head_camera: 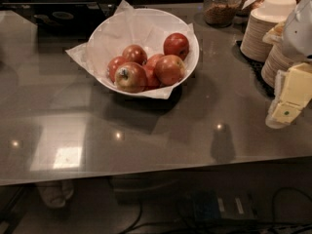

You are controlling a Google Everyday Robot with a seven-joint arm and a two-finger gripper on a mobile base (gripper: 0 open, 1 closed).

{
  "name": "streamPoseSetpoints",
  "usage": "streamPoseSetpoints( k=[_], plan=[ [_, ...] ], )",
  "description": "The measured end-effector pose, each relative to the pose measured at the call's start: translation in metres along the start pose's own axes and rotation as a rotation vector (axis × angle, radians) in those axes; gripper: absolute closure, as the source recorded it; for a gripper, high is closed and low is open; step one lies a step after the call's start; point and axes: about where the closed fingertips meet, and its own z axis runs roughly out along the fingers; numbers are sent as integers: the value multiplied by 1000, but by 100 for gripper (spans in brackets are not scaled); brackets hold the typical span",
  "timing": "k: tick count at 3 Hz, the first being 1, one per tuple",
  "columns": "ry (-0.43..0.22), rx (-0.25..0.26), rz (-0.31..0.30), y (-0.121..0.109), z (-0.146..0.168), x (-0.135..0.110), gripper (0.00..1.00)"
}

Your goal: Pick apple from white bowl

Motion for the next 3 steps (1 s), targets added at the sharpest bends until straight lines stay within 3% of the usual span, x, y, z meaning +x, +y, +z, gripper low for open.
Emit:
streamPoseSetpoints(
  k=[1,2,3],
  plan=[
    [-4,3,1,-1,0,-2,0],
    [-49,30,-38,-10,11,-33,0],
    [-137,47,-106,-26,25,-77,0]
  ],
)
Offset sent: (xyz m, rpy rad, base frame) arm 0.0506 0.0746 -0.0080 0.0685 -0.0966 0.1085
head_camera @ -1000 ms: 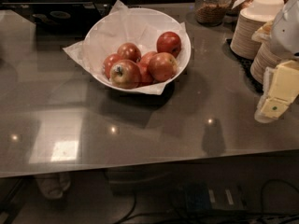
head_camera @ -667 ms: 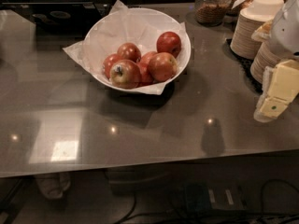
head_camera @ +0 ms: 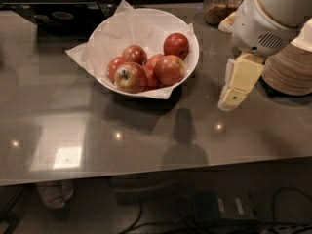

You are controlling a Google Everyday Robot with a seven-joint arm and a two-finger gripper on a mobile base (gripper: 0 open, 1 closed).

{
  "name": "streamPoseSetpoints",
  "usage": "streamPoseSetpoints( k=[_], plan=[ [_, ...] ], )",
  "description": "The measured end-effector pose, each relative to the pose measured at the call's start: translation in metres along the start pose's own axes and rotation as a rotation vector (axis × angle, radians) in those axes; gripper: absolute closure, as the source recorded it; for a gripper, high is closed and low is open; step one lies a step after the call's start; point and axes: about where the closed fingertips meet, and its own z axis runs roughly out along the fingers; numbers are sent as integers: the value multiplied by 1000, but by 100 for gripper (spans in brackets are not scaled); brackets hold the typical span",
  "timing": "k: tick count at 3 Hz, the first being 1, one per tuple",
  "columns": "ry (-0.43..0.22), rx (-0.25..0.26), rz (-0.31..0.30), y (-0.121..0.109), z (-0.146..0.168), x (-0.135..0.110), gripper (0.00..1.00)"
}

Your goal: Pick apple from white bowl

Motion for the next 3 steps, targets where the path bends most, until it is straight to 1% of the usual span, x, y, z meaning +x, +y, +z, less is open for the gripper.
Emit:
streamPoseSetpoints(
  k=[1,3],
  plan=[
    [-98,22,-57,-16,16,-30,0],
    [-113,33,-53,-18,16,-32,0]
  ],
)
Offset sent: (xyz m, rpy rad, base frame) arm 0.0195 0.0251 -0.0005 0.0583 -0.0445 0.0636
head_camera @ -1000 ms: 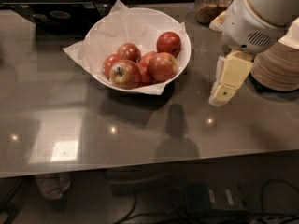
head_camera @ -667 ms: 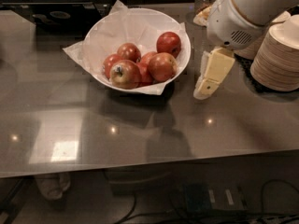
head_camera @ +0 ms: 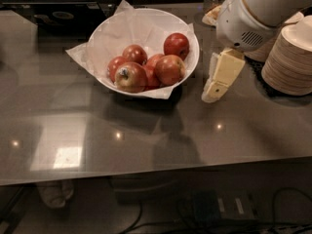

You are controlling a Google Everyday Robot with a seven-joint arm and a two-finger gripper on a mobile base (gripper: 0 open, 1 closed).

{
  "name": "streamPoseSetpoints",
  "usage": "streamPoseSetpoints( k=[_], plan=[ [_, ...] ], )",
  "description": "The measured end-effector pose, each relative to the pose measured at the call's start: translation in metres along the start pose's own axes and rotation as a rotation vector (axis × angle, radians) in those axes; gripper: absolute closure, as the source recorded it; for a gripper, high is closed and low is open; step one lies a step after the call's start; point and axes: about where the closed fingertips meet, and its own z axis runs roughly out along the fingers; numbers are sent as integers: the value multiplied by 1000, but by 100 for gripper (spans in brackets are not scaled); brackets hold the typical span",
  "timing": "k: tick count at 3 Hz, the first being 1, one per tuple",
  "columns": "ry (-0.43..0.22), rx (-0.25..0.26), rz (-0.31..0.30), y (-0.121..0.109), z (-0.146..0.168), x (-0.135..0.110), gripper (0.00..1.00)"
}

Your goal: Pick apple from white bowl

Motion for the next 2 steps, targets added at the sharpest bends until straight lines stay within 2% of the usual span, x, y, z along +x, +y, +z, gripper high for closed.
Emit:
streamPoseSetpoints(
  k=[2],
  plan=[
    [-114,34,40,-17,24,-14,0]
  ],
)
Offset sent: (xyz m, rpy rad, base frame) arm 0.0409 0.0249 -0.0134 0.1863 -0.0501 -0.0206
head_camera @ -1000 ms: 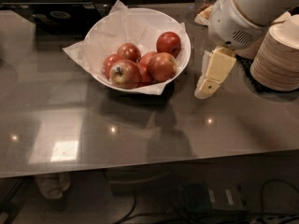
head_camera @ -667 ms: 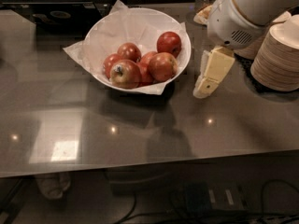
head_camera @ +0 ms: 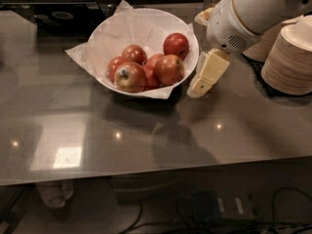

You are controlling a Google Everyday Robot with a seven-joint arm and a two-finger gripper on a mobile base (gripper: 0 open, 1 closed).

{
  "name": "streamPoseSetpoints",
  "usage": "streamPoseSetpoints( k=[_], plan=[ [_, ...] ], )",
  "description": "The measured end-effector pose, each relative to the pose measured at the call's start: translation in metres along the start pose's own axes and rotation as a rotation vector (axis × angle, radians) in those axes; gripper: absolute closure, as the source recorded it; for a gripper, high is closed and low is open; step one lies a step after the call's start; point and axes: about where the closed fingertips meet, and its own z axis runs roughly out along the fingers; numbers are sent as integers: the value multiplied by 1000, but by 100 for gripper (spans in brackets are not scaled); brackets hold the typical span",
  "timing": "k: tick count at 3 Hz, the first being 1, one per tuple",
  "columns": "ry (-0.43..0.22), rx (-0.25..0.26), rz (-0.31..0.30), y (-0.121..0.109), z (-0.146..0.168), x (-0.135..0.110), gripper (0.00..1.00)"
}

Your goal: Pick apple from white bowl

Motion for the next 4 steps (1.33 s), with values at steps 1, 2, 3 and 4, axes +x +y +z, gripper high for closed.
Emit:
streamPoseSetpoints(
  k=[1,2,3,4],
  plan=[
    [-26,8,9,-4,7,-4,18],
    [-42,12,19,-7,12,-4,41],
    [-56,15,25,-9,16,-4,45],
    [-81,19,26,-13,21,-3,38]
  ],
)
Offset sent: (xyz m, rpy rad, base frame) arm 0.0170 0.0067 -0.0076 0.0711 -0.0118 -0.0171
